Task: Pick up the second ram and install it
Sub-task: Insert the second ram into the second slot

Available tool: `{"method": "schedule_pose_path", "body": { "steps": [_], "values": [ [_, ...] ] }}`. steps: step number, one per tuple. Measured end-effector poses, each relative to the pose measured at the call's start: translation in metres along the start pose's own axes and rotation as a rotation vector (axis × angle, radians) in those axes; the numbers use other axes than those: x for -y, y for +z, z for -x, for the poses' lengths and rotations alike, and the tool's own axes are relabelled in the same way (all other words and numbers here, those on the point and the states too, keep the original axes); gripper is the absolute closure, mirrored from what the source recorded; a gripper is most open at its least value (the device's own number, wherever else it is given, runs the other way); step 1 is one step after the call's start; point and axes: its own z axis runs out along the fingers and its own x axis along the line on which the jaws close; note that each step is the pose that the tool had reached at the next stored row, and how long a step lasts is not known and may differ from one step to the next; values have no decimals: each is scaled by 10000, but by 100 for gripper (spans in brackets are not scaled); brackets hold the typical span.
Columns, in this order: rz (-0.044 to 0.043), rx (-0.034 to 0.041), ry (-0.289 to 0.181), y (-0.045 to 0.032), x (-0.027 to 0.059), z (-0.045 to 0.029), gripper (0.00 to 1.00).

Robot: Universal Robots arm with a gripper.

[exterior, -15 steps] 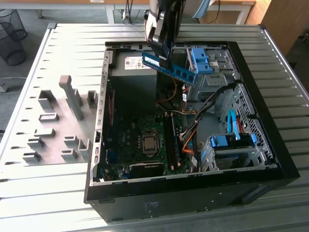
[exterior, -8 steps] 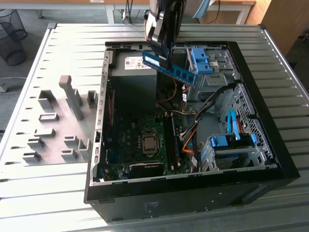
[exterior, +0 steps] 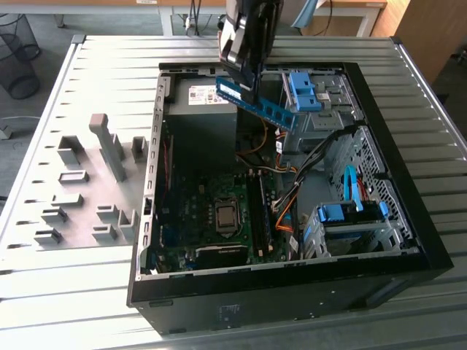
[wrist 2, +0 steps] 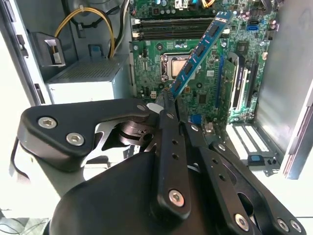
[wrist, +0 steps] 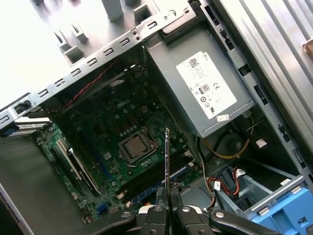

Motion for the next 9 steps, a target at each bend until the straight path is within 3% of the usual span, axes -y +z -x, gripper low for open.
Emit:
{"method": "schedule_pose_path", "body": {
  "steps": [9],
  "values": [
    [-28, 2, 837, 5, 0, 0, 87]
  ]
}}
